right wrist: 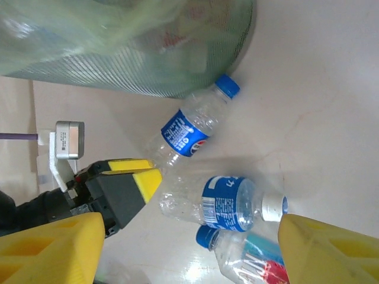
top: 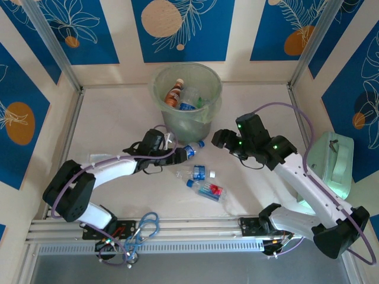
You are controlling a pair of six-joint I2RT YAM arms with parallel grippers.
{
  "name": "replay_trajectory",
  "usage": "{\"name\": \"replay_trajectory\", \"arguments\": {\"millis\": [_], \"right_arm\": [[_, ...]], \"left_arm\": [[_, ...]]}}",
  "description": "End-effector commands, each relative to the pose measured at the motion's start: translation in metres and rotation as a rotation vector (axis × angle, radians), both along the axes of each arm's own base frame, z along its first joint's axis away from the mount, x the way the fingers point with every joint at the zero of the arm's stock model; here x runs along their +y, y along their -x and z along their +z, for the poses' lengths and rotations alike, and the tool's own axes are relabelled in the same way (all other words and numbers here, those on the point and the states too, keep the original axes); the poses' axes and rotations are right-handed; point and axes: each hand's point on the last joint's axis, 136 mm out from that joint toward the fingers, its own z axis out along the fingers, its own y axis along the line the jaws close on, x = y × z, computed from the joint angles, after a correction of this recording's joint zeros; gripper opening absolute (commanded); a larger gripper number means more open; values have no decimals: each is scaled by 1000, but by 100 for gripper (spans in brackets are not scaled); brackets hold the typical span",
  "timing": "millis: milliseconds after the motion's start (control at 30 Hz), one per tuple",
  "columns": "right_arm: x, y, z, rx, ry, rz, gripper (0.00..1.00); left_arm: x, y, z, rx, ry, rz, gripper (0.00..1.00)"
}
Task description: Put the plastic bottles in the bin
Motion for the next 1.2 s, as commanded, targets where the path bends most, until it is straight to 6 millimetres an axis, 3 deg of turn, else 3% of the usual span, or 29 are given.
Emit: {"name": "replay_trajectory", "arguments": {"millis": [0, 167, 333, 700, 1167], "right_arm": [[2, 4, -1, 33, -45, -9, 77], [-2, 6, -4, 43, -59, -20, 77], [-2, 6, -9, 59, -76, -30, 78], [-5, 10, -9, 60, -91, -37, 78], [-23, 13, 8, 19, -123, -81, 78]], "left_arm": [[6, -2, 12, -97, -119, -87, 78], [30, -21, 14, -249, -326, -109, 86], [25, -41, 4, -330, -368, -121, 90], [-4, -41, -12, -322, -263, -196, 90], [-13, -36, -26, -241, -301, -247, 80]]}}
